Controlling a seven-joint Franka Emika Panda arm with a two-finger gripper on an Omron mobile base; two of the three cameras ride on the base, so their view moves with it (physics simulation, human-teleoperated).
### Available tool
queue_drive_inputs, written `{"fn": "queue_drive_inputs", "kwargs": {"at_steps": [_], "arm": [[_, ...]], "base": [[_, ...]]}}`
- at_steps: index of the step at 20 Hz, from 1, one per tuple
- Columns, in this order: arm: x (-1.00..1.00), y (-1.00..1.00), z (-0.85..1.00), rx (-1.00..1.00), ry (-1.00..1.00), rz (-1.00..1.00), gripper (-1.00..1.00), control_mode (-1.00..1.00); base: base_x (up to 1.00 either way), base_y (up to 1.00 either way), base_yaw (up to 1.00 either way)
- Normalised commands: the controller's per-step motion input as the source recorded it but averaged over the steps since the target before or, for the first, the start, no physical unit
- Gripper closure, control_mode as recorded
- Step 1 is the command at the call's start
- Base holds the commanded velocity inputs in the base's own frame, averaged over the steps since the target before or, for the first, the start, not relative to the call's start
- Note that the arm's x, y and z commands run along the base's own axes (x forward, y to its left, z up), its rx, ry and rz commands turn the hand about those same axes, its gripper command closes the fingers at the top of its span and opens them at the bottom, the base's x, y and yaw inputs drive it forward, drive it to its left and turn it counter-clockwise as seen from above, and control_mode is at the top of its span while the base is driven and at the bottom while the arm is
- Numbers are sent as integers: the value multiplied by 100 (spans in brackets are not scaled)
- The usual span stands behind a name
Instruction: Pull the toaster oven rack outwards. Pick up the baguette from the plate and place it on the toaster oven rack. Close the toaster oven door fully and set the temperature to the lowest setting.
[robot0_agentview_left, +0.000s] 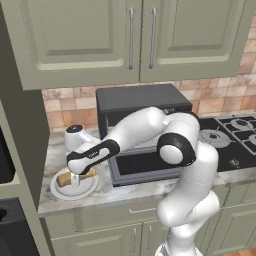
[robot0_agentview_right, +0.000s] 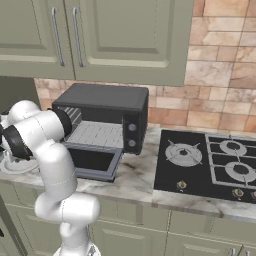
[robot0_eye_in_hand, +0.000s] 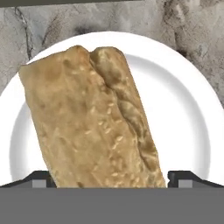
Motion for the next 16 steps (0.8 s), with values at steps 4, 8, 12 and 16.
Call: {"fn": "queue_drive_inputs", "kwargs": {"at_steps": [4, 8, 12, 16], "arm": [[0, 0, -7, 0, 0, 2, 100, -100], [0, 0, 0, 0, 0, 0, 100, -100], [-2, 0, 0, 0, 0, 0, 100, -100], [-47, 0, 69, 3, -14, 0, 100, -100]], "base": [[0, 0, 0], [0, 0, 0], [0, 0, 0], [0, 0, 0]]}}
